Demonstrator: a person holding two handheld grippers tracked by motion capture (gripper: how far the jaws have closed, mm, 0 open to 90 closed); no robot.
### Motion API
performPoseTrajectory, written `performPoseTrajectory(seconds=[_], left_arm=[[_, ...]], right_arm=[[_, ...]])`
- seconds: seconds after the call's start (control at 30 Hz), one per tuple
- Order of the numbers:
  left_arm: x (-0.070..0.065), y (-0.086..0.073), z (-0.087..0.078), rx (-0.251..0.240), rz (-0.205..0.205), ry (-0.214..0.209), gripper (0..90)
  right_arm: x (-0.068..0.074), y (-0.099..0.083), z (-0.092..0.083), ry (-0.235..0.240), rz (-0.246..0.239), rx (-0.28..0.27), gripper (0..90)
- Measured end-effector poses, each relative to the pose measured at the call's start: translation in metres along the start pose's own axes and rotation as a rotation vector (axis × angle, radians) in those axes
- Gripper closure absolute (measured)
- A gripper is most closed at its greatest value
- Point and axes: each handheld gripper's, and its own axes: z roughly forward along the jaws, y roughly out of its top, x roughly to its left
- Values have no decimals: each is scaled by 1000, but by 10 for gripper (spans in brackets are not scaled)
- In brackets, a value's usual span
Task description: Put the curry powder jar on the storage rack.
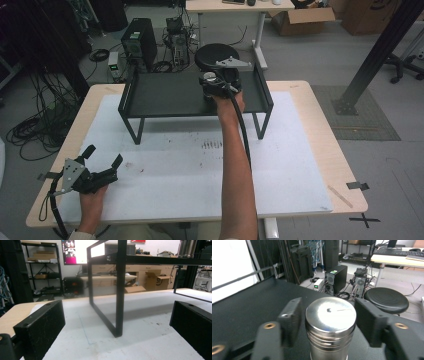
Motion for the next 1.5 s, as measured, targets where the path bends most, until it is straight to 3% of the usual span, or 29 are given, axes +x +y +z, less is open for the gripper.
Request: performPoseTrajectory(seconds=[0.23,0.6,0.93,1.1,1.27,1.5], left_arm=[[0,0,0,0,1,0,4],[0,0,0,2,3,-1,4],[0,0,0,3,4,-1,4],[0,0,0,3,4,0,4],[0,0,0,4,5,0,4],[0,0,0,5,6,0,4]], right_arm=[[-2,3,-8,9,22,-35,259],[-3,8,-21,2,8,-57,161],[-10,12,-48,-17,9,-117,2],[-12,13,-59,-30,-13,-133,0],[-16,13,-74,-21,19,-167,0],[-20,7,-95,-24,-5,-200,0]])
